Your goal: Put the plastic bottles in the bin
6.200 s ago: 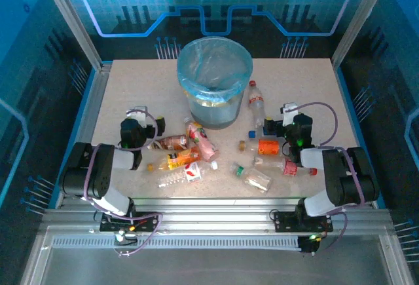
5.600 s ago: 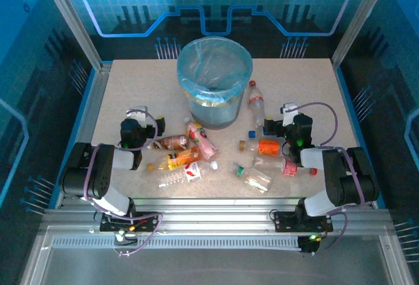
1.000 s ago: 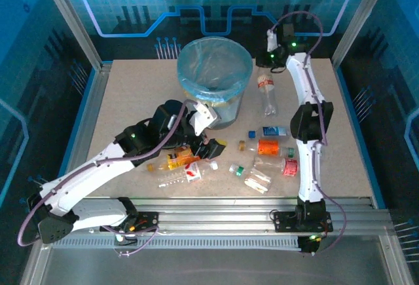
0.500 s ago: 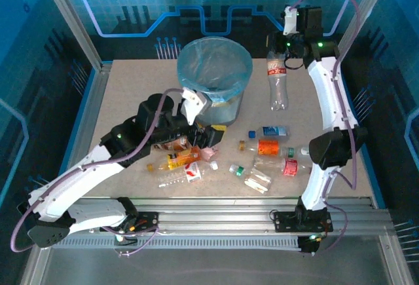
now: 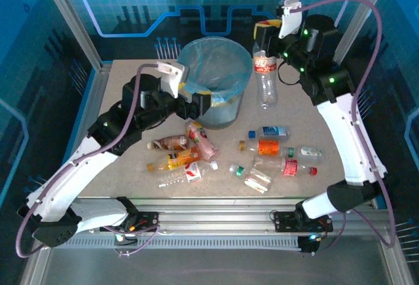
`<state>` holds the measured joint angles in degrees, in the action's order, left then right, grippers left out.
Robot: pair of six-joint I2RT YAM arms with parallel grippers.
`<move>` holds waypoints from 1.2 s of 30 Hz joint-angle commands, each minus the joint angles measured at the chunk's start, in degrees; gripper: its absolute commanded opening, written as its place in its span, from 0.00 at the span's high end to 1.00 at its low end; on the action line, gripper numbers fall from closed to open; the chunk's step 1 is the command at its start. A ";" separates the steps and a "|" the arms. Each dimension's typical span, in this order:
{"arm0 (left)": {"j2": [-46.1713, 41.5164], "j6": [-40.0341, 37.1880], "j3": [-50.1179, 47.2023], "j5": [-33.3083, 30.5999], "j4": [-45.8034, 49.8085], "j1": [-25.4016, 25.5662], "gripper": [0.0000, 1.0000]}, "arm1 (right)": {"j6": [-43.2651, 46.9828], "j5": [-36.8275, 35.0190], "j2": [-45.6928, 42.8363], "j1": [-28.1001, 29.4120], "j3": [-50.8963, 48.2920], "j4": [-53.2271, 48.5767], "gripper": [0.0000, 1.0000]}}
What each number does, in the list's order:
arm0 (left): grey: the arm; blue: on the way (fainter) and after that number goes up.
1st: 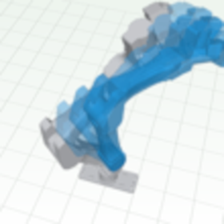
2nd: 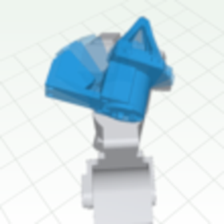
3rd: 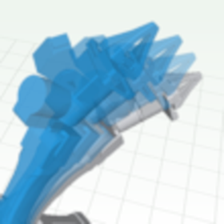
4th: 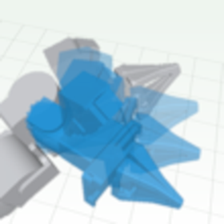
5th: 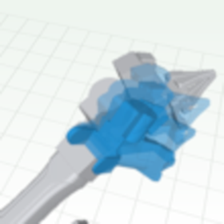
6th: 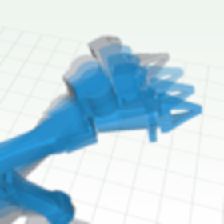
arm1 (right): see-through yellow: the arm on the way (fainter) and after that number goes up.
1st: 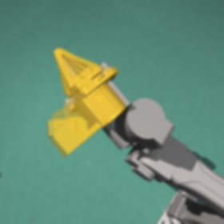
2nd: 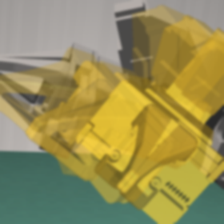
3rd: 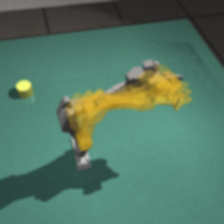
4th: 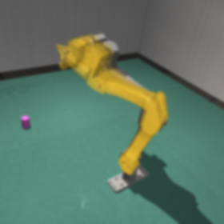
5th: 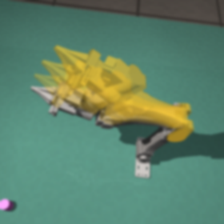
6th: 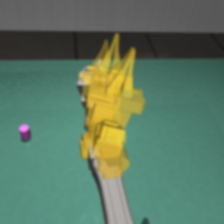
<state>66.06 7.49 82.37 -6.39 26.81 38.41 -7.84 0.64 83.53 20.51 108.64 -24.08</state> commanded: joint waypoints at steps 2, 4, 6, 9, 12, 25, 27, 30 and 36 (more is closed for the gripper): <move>0.15 3.94 2.77 5.68 -0.36 -4.58 0.06 | -0.38 4.33 -1.24 2.89 -4.50 17.24 1.00; 1.30 4.10 4.73 7.09 0.19 -5.86 0.06 | -0.58 5.20 -0.75 4.24 -5.86 23.03 1.00; 2.35 3.89 6.71 7.27 1.47 -6.47 0.06 | -0.56 5.73 0.49 5.47 -6.03 27.02 1.00; 2.53 3.92 7.46 6.84 1.93 -7.29 0.06 | -0.26 5.54 3.42 7.18 -4.77 31.14 1.00; 1.30 4.37 5.91 6.57 1.53 -8.10 0.06 | -0.26 4.83 7.09 8.28 -2.78 33.43 1.00; -5.27 3.95 -2.91 3.74 1.58 -10.62 0.06 | 4.33 7.87 20.91 10.25 -3.69 42.24 1.00; -6.00 3.98 -4.17 3.44 1.25 -10.72 0.05 | 4.90 8.41 22.45 10.25 -4.22 42.08 1.00; -6.88 3.85 -6.08 3.14 0.91 -10.82 0.05 | 5.91 10.39 24.15 10.25 -4.39 40.79 1.00; -7.27 4.09 -8.38 2.37 0.80 -10.91 0.05 | 6.33 10.78 26.18 9.97 -4.78 37.96 0.88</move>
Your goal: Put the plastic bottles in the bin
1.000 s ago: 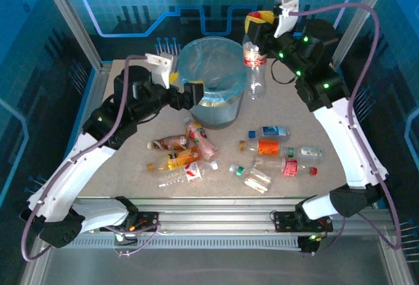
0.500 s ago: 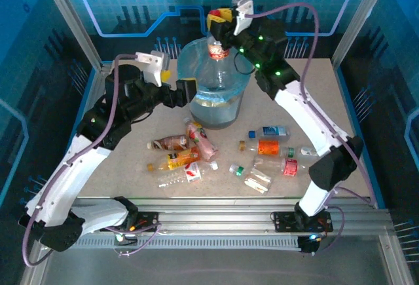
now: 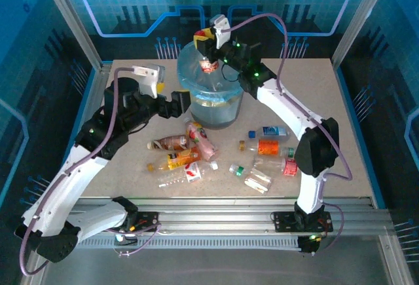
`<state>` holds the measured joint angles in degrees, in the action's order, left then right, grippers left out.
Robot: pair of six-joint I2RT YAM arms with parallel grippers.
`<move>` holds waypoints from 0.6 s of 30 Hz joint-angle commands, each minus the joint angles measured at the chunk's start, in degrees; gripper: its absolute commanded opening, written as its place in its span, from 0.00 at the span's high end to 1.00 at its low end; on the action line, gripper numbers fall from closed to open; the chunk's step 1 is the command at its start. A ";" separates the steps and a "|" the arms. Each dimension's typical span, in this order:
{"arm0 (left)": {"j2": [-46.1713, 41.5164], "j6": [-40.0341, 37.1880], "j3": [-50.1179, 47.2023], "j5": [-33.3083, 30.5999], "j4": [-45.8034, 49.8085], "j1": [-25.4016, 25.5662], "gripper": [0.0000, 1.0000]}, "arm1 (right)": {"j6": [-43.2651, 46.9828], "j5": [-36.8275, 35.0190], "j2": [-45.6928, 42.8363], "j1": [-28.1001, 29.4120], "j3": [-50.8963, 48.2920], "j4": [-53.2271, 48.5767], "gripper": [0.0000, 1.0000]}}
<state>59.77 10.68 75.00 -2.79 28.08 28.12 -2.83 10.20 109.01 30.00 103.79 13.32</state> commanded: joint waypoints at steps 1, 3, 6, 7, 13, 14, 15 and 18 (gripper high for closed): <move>-1.05 1.00 -1.29 -1.21 -0.55 -0.63 0.05 | 1.49 1.39 0.76 0.48 0.23 -0.16 0.84; -1.05 1.11 -1.65 -1.20 -0.76 -0.65 0.04 | 1.56 1.67 0.85 0.50 0.19 -0.85 0.81; -1.09 1.21 -2.16 -1.26 -1.41 -0.68 0.04 | 1.94 1.56 0.63 0.50 0.52 -1.95 0.76; -1.06 1.30 -2.39 -1.27 -1.83 -0.69 0.04 | 2.09 1.60 0.51 0.49 0.62 -2.31 0.73; -1.26 1.38 -2.67 -1.40 -2.75 -0.74 0.02 | 2.24 1.76 -0.74 0.50 0.71 -3.39 0.60; -1.34 1.41 -2.70 -1.31 -2.88 -0.77 0.02 | 2.21 1.65 -1.04 0.48 0.71 -3.56 0.59; -1.36 1.34 -2.76 -1.29 -3.05 -0.72 0.02 | 2.10 1.65 -1.32 0.50 0.63 -3.57 0.58; -1.59 1.28 -3.15 -1.46 -3.38 -0.80 0.01 | 1.78 1.48 -2.21 0.57 0.36 -3.39 0.58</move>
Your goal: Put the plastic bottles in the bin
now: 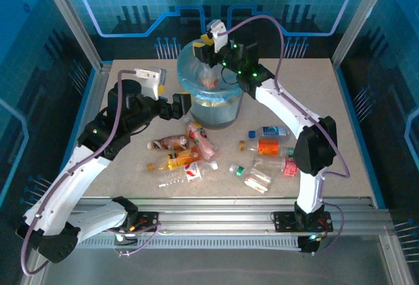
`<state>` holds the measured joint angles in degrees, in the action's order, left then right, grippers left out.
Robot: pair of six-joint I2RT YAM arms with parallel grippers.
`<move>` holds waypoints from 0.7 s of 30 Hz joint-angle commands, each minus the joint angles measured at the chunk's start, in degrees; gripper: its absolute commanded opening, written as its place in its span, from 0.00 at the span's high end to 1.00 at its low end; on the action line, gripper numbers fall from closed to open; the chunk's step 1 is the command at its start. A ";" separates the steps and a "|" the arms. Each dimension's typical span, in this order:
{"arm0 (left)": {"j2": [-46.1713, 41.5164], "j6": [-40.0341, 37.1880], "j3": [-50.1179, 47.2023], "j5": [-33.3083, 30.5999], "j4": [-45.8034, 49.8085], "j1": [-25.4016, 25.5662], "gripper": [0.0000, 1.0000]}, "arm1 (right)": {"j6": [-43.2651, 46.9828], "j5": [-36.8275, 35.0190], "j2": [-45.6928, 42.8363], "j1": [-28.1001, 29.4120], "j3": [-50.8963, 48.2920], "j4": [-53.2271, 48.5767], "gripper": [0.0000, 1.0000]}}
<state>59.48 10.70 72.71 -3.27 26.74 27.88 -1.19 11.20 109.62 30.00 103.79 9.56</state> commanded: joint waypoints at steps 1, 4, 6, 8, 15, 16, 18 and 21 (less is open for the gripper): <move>-1.39 1.35 -0.97 -0.94 -2.04 -0.57 0.02 | -0.01 0.58 -3.16 0.58 0.34 0.50 0.58; -1.56 1.49 -1.06 -0.81 -2.00 -0.78 0.01 | -0.30 0.82 -4.15 0.66 0.43 0.58 0.59; -1.67 1.52 -1.04 -0.86 -2.00 -0.81 0.01 | -0.66 1.11 -5.01 0.81 0.78 0.28 0.59; -1.74 1.44 -0.93 -0.88 -1.96 -0.86 0.01 | -0.98 1.52 -6.13 0.97 1.44 -0.56 0.59; -1.92 0.92 -0.38 -1.01 -0.83 -0.93 0.02 | -0.86 1.00 -12.13 2.85 4.33 -10.66 0.58; -1.97 0.74 -0.37 -0.95 -0.59 -0.90 0.02 | -0.83 0.91 -13.76 3.19 3.99 -12.82 0.57; -2.06 0.23 -0.46 -0.72 0.03 -0.92 0.03 | -1.04 0.62 -17.37 3.66 2.08 -16.79 0.55; -2.31 0.07 -1.45 0.13 0.94 -0.90 0.03 | -1.57 0.19 -24.10 4.12 -4.15 -22.10 0.51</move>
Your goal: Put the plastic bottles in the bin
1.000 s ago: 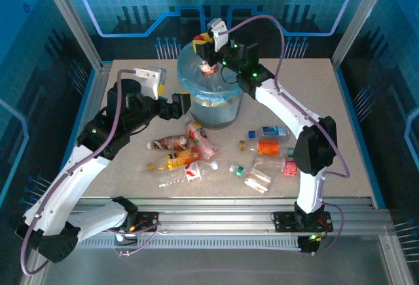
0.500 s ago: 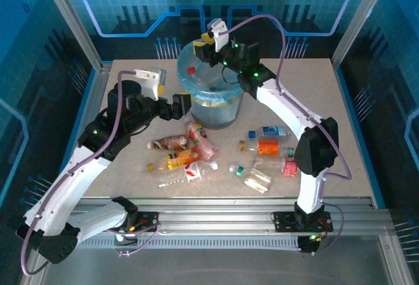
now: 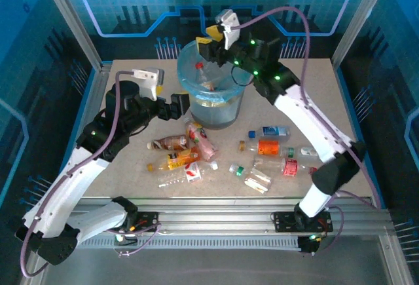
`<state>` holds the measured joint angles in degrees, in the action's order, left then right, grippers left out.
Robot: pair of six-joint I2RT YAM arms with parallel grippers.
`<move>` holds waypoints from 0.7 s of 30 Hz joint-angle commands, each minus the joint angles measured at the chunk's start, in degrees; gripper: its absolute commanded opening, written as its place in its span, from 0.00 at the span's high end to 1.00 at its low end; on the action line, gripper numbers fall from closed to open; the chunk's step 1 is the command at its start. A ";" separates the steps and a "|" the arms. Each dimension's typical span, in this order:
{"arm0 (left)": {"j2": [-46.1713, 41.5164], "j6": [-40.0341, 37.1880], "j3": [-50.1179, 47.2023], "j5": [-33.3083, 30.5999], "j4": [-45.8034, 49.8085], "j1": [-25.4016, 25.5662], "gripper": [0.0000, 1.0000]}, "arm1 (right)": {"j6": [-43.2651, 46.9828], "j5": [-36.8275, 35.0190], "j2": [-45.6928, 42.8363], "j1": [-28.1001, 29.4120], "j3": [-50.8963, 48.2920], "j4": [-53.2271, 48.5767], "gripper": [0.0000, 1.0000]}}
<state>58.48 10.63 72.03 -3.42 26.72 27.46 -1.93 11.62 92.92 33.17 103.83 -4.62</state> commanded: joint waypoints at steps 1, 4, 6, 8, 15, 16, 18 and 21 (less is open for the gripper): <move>-1.48 0.16 -1.44 0.59 1.07 -0.47 0.03 | -1.24 -0.88 -9.81 1.10 -6.53 -9.41 0.49; -2.20 0.62 -4.53 2.90 0.85 -0.37 0.06 | -3.01 -2.81 -18.51 1.28 -16.04 -16.14 0.44; -3.02 0.64 -7.38 6.03 -0.40 -0.11 0.08 | -4.25 -3.66 -25.15 1.52 -23.85 -19.52 0.43; -3.99 -0.45 -10.44 9.06 -2.51 0.76 0.09 | -4.94 -4.69 -31.80 1.83 -32.28 -21.49 0.39; -3.23 -6.49 -15.74 7.60 -5.94 9.65 0.09 | -29.46 -30.66 -54.24 0.13 -54.96 -35.23 0.21; -2.26 -6.91 -16.02 7.18 -6.91 11.19 0.09 | -31.89 -29.96 -57.19 -0.76 -57.05 -37.44 0.21; -0.23 -7.29 -15.89 6.83 -8.41 13.72 0.10 | -35.74 -30.09 -60.98 -1.81 -59.61 -40.75 0.21; 4.56 -6.89 -14.01 6.19 -9.56 16.19 0.13 | -38.92 -29.88 -64.92 -5.32 -61.09 -47.46 0.22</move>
<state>59.07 5.43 56.84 2.85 20.53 41.65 -30.72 -13.80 31.22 30.68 43.59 -42.35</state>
